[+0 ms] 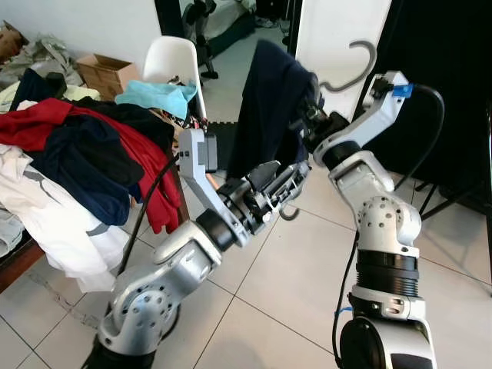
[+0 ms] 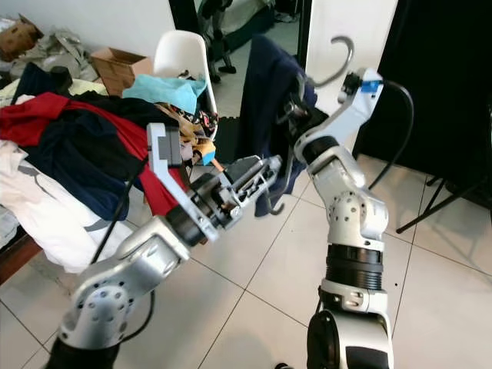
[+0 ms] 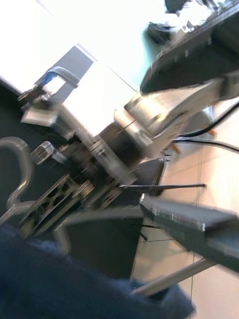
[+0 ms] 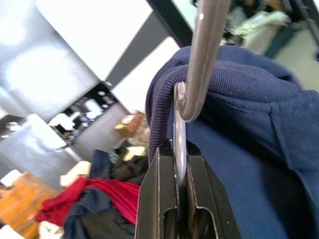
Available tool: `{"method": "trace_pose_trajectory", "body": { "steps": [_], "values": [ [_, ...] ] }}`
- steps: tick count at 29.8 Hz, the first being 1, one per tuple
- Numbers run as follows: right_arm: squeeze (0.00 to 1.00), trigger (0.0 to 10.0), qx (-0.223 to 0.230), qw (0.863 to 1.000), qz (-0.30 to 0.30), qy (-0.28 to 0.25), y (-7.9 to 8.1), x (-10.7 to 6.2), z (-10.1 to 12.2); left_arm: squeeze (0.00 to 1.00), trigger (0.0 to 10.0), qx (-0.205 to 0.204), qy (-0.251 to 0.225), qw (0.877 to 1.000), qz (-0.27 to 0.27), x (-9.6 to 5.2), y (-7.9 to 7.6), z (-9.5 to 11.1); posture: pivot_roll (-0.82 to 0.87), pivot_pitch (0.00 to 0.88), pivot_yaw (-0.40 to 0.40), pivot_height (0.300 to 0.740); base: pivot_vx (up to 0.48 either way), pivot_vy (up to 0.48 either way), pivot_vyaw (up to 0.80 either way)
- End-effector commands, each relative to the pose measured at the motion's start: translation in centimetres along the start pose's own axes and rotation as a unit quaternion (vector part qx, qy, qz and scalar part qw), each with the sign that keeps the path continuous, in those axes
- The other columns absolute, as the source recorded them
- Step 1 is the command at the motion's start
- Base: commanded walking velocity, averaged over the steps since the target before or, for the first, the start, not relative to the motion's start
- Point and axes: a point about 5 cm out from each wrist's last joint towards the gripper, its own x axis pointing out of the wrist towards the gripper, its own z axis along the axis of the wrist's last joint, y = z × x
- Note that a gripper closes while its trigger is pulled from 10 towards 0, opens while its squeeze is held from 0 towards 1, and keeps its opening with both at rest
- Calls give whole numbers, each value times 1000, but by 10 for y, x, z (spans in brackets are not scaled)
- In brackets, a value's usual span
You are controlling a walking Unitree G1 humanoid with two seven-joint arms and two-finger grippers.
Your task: Hang hanger
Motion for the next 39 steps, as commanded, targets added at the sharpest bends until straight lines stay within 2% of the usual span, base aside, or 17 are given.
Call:
{"method": "trace_pose_trajectory", "body": {
  "steps": [1,6,8,9,10,11,13,14,16,17,19,20,24,28,29,34,39],
  "values": [
    [0,10000,-1,997,68,-47,14,5,22,1000,10000,27,7,999,-21,-9,-4,8,-28,118,45,740,0,0,0],
    [0,10000,-27,992,108,-61,14,5,38,1000,10000,61,-36,997,-33,-17,-7,37,-26,117,41,740,0,0,0],
    [0,10000,-27,992,108,-61,14,5,38,1000,10000,61,-36,997,-33,-17,-7,37,-26,117,41,740,0,0,0],
    [0,10000,-44,989,125,-66,12,4,47,1000,10000,85,-75,993,-20,-21,-4,58,-23,118,37,740,0,0,0],
    [0,10000,-48,985,152,-73,9,0,62,1000,10000,125,-137,982,31,-31,9,92,-18,118,30,740,0,0,0],
    [0,10000,-48,985,152,-73,9,0,62,1000,10000,125,-137,982,31,-31,9,92,-18,118,30,740,0,0,0],
    [0,10000,-55,976,192,-84,8,-8,83,1000,10000,183,-217,952,114,-55,29,137,-23,117,28,740,0,0,0],
    [0,10000,-55,976,192,-84,8,-8,83,1000,10000,183,-217,952,114,-55,29,137,-23,117,28,740,0,0,0],
    [0,10000,-61,969,222,-86,10,-14,92,1000,10000,216,-239,933,159,-71,40,153,-23,116,27,740,0,0,0],
    [0,10000,-61,963,247,-84,13,-19,97,722,10000,230,-244,926,174,-78,44,158,-26,116,24,740,0,0,0],
    [0,10000,-62,959,266,-82,15,-22,99,722,10000,238,-245,922,182,-83,47,160,-26,116,23,740,0,0,0],
    [0,10000,-60,952,290,-81,18,-27,103,0,10000,244,-246,920,185,-86,48,161,-27,115,22,740,0,0,0],
    [0,10000,-57,945,310,-82,22,-30,106,0,10000,245,-244,920,186,-88,49,161,-30,115,19,740,0,0,0],
    [0,10000,-49,923,375,-74,36,-38,111,0,10000,235,-229,930,164,-85,53,151,-35,115,19,740,0,0,0],
    [0,10000,-53,909,410,-58,44,-42,108,0,10000,235,-220,936,144,-82,55,144,-40,114,19,740,0,0,0],
    [0,10000,-58,883,465,-31,60,-51,101,0,10000,232,-222,941,108,-79,56,134,-50,113,25,740,0,0,0],
    [0,10000,-53,879,473,-33,62,-55,104,0,10000,238,-219,940,104,-78,56,133,-52,113,26,740,0,0,0]
  ]
}}
